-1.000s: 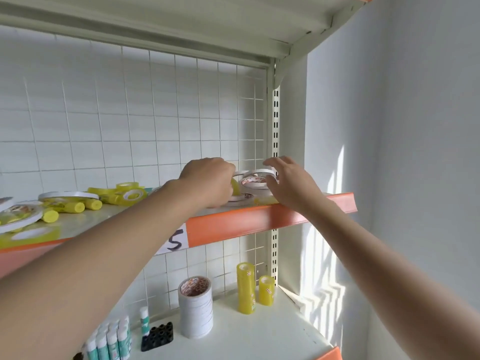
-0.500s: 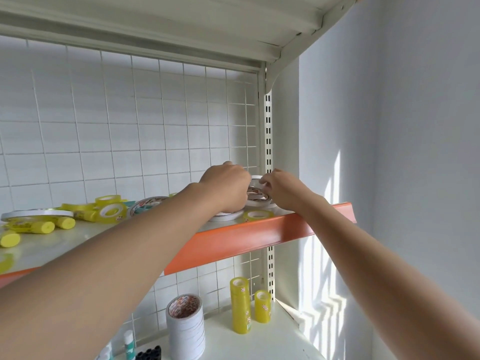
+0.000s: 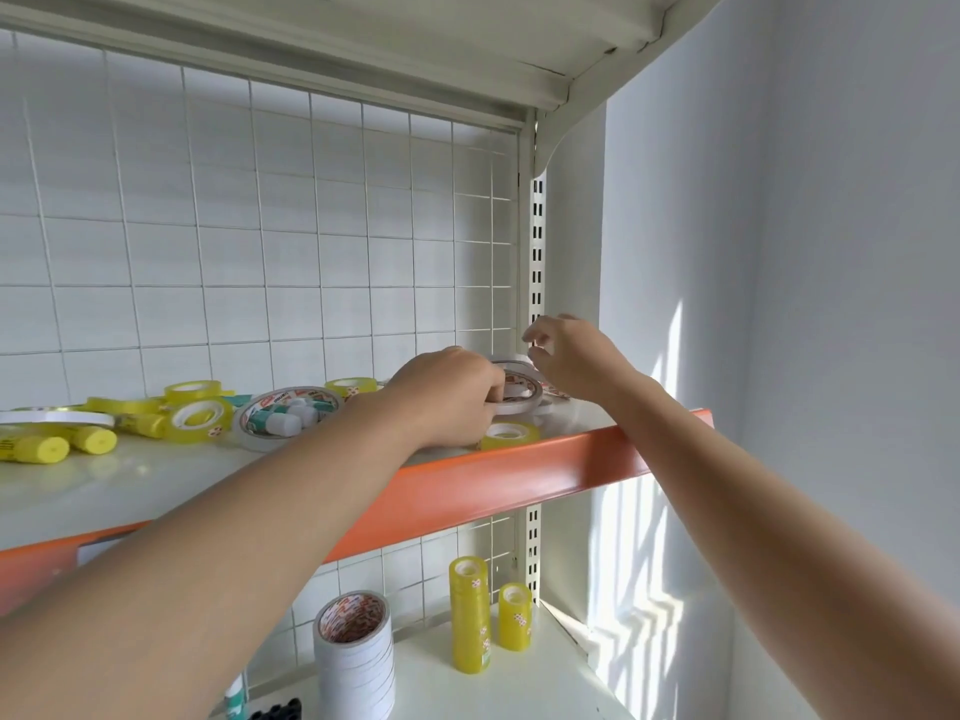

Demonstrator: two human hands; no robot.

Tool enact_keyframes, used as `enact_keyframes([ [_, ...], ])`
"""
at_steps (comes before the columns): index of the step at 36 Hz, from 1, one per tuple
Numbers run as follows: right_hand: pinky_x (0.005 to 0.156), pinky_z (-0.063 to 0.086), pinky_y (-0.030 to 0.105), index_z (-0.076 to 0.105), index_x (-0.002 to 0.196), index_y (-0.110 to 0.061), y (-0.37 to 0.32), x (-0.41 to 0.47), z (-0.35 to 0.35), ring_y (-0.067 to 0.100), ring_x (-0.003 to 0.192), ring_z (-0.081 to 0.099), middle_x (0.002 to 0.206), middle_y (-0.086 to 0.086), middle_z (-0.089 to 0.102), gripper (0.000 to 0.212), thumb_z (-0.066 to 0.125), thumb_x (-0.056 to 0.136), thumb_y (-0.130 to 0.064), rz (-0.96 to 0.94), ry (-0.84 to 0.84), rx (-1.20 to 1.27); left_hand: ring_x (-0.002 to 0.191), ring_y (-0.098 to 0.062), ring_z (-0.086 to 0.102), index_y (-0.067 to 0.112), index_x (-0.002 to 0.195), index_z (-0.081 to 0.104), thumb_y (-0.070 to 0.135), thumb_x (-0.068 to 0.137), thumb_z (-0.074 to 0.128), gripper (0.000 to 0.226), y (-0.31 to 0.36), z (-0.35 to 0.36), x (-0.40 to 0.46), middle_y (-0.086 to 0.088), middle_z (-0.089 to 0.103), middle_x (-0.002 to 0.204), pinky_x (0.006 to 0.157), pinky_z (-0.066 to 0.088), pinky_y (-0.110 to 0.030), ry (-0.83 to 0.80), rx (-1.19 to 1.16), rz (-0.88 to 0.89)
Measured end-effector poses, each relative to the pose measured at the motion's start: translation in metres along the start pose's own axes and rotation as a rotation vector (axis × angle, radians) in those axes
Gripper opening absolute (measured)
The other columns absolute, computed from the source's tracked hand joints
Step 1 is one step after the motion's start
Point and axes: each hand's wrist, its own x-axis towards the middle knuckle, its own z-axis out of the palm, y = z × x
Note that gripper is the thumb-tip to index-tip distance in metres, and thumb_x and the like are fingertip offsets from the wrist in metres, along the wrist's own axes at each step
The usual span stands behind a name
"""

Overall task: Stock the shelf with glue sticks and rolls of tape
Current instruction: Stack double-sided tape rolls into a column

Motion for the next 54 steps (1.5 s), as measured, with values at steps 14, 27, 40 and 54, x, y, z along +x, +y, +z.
enact_keyframes([
  [14,0.083,0.042,0.033,0.066,0.108,-0.007,-0.003,0.01,-0.002,0.03,0.1,0.056,0.113,0.013,0.055,0.027,0.046,0.101,-0.023,-0.051,-0.169,-0.094,0.096,-0.021,0.055,0.029,0.083,0.057,0.021,0.086,0.052,0.01,0.0,0.0,0.0,0.002,0.062,0.1,0.078,0.047,-0.034,-0.001,-0.037,-0.003],
  [27,0.067,0.036,0.031,0.051,0.094,-0.017,0.0,-0.016,-0.011,0.023,0.079,0.05,0.09,0.003,0.06,0.009,0.047,0.097,-0.024,-0.067,-0.204,-0.06,0.09,-0.019,0.056,0.028,0.082,0.061,0.021,0.085,0.054,0.01,0.002,0.0,0.0,0.006,0.06,0.092,0.069,0.044,-0.03,0.013,-0.066,-0.007],
  [40,0.072,0.04,0.035,0.06,0.103,-0.01,-0.008,-0.034,-0.02,0.025,0.081,0.053,0.09,0.005,0.064,0.012,0.053,0.098,-0.019,-0.066,-0.002,0.095,0.092,-0.019,0.056,0.021,0.091,0.064,0.025,0.091,0.047,0.017,0.002,-0.001,0.007,0.004,0.063,0.095,0.072,0.042,-0.029,0.107,-0.15,-0.093],
  [54,0.069,0.031,0.026,0.063,0.106,-0.008,-0.051,-0.085,-0.033,0.02,0.085,0.048,0.08,-0.021,0.047,0.014,0.058,0.093,-0.01,-0.196,0.376,0.33,0.069,-0.019,0.064,0.007,0.085,0.065,0.01,0.095,0.054,0.015,0.022,-0.051,-0.003,-0.008,0.066,0.075,0.05,0.049,-0.02,0.224,-1.573,-0.455],
])
